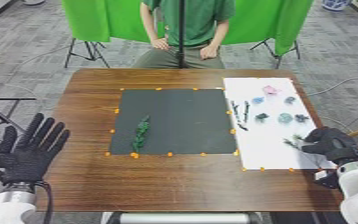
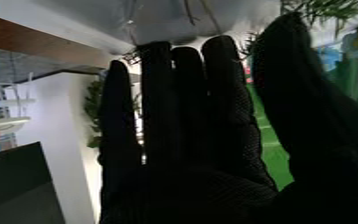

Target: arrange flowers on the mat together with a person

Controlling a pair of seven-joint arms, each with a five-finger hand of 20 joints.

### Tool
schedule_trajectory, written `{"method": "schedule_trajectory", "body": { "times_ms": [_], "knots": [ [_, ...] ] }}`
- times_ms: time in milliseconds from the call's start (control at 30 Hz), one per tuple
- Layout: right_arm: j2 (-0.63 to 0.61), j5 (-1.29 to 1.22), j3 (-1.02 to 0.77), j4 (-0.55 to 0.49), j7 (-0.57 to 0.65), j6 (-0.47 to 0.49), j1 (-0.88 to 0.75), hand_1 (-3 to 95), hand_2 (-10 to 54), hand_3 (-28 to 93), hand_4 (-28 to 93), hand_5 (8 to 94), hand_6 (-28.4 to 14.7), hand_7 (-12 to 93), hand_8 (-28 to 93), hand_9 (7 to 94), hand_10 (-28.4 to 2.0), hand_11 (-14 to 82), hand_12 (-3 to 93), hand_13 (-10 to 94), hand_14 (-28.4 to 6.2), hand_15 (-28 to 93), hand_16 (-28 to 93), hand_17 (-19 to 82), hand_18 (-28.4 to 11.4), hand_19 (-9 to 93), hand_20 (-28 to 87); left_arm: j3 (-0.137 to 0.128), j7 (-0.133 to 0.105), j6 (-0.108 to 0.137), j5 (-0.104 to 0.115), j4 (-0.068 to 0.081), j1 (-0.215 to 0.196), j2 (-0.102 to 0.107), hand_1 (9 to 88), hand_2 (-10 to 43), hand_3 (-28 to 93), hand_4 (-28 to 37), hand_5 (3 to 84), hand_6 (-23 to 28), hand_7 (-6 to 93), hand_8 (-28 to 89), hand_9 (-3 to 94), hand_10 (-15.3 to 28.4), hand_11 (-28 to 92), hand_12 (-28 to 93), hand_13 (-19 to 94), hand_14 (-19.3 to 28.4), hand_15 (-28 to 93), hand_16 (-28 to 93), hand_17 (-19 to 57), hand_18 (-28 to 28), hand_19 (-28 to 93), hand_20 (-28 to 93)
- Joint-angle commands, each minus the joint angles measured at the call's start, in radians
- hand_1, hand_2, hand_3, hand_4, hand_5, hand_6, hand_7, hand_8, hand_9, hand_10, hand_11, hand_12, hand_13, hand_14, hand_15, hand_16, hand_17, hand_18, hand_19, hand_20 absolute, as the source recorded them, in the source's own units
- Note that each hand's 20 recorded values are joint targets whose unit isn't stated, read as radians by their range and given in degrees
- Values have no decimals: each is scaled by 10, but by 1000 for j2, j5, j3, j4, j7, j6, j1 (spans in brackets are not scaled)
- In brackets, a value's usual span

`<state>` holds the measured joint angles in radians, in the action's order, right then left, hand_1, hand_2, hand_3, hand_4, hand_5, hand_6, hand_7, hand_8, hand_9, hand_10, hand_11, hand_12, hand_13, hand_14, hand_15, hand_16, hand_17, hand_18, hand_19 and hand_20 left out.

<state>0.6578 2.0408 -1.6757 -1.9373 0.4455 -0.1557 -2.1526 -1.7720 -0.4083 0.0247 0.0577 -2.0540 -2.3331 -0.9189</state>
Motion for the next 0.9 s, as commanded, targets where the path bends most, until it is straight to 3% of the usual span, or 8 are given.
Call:
{"method": "schedule_trajectory", "body": {
  "times_ms": [33,167,400,600,633,700,767,900],
  "knots": [
    [3,-51,54,26,48,-134,14,594,-95,578,-281,609,7,448,-58,586,-96,170,170,550,-67,183,288,270,-123,294,306,10,7,8,2,4,-8,-7,246,114,693,-283,438,73,75,-80,399,141,145,89,309,167,323,-60,-32,147,329,144],
    [6,-100,70,29,40,-184,26,609,-95,613,-282,632,17,503,-20,615,-94,180,172,569,-62,188,288,278,-118,295,312,13,3,5,4,1,-15,-10,246,114,693,-283,438,73,76,-80,399,141,145,88,309,167,324,-60,-32,147,328,144],
    [-1,-227,93,-13,24,-286,55,599,-89,641,-282,637,19,509,-4,640,-94,162,197,577,-60,196,304,283,-117,302,328,15,2,5,3,1,-13,-10,246,114,694,-283,437,73,75,-81,399,141,145,88,308,167,323,-60,-33,148,330,144],
    [-6,-305,136,-72,-6,-298,135,591,-88,658,-283,635,17,515,5,650,-97,162,214,579,-61,212,317,280,-119,324,336,14,-1,8,4,-4,-21,-12,246,114,694,-283,437,73,75,-80,399,141,145,88,308,167,323,-60,-32,147,330,144],
    [-3,-309,143,-81,-9,-287,152,591,-88,659,-283,635,17,516,6,669,-91,143,255,582,-57,229,333,279,-119,346,337,14,1,8,4,-4,-21,-14,246,114,693,-283,437,73,75,-80,399,141,145,88,308,167,323,-60,-32,147,329,144],
    [-3,-321,148,-103,-18,-259,172,591,-85,660,-283,632,18,519,18,718,-72,128,364,596,-44,378,382,274,-121,413,338,17,1,3,2,-5,-21,-13,246,114,693,-283,437,73,75,-80,399,141,145,88,308,167,323,-60,-32,147,329,144],
    [-4,-321,162,-114,-35,-231,196,584,-86,669,-282,624,25,527,62,722,-76,185,408,575,-63,563,382,265,-128,477,338,19,0,7,5,-7,-23,-13,246,114,693,-283,437,73,75,-80,399,141,145,88,308,167,323,-60,-32,147,329,144],
    [10,-346,194,-130,-59,-200,247,579,-83,672,-283,624,12,535,34,688,-84,350,479,559,-101,707,389,260,-139,543,337,18,1,9,5,-7,-24,-13,246,114,694,-283,437,73,75,-81,399,141,145,88,308,167,323,-60,-33,148,330,145]
  ]
}}
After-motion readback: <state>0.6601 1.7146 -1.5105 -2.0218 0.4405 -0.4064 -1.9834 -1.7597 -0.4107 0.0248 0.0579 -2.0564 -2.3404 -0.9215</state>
